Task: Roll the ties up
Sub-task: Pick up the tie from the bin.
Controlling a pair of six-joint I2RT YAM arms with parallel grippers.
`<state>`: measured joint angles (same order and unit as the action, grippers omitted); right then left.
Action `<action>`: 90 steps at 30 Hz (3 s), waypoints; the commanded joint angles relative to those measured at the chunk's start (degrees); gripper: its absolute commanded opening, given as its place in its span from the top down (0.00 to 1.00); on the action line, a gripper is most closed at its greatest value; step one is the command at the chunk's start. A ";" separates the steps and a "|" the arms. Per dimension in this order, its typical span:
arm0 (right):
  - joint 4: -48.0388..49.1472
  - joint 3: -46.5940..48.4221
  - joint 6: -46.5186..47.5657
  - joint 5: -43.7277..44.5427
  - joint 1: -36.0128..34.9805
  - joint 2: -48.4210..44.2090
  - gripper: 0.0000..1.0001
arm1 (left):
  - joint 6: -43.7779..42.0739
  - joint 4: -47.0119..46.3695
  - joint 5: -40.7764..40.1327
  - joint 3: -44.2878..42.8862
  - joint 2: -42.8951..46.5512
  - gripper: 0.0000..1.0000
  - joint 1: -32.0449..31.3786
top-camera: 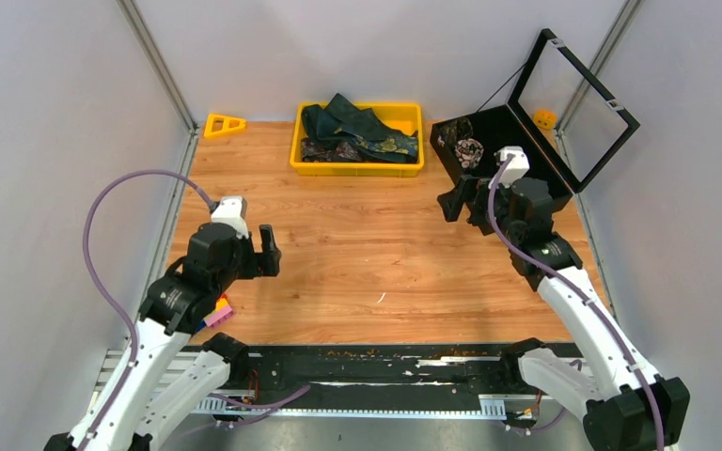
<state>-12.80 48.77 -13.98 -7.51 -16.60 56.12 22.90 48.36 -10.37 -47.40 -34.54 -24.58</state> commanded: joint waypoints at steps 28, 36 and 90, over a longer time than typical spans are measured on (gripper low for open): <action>-1.61 -2.89 -3.29 -6.82 -0.01 -2.25 0.02 | 8.72 -23.43 4.35 -77.55 -95.40 0.13 9.45; -1.36 -3.16 -3.84 -9.24 0.01 -1.26 0.02 | 15.00 -33.73 9.79 -80.15 -104.61 0.18 14.10; -2.15 -3.86 -3.09 -7.05 0.02 0.07 0.03 | 26.49 -43.66 19.02 -41.48 -61.48 1.00 12.10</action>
<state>-16.08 44.31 -17.74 -15.46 -16.60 56.29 50.28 4.99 10.04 -91.46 -104.40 -11.38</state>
